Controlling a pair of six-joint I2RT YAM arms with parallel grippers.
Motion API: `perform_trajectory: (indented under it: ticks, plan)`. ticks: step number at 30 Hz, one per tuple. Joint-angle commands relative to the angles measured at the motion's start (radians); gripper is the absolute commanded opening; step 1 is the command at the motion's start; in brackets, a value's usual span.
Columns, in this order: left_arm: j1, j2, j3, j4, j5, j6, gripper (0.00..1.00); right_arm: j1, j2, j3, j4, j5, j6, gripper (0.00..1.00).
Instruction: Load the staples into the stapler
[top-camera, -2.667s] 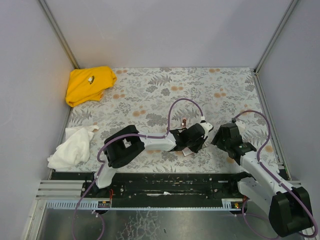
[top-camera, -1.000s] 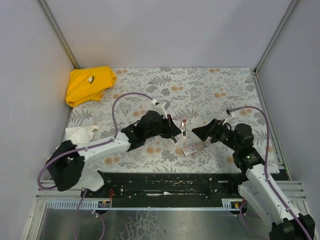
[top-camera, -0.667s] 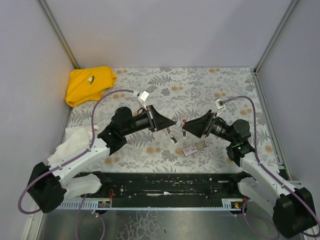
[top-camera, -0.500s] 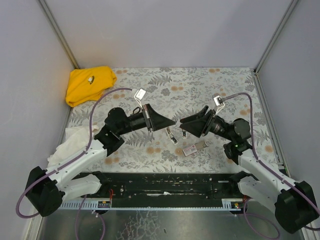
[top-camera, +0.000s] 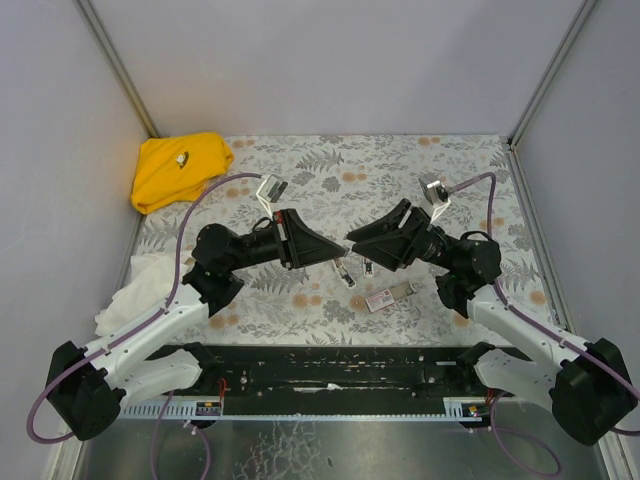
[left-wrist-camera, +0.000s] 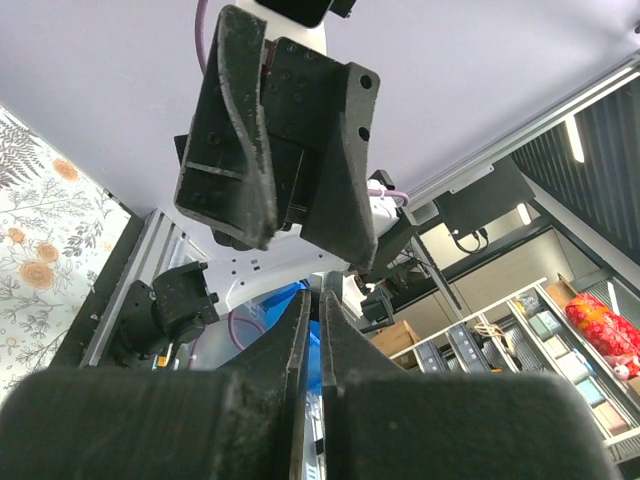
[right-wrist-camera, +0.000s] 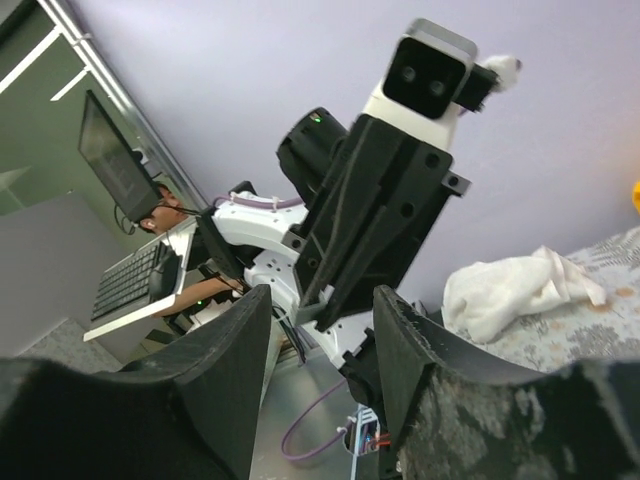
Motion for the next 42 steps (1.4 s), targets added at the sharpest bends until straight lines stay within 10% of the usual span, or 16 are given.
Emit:
perform_trajectory:
  ticks: [1,42]
  plan:
    - [0.005,-0.016,-0.005,0.09,0.037,-0.037,0.0,0.033,0.02,0.074,0.135,0.001,0.017,0.5]
    - [0.006,-0.009,-0.017,0.161,0.029,-0.089,0.0,0.096,0.08,0.114,0.251,-0.044,0.054,0.39]
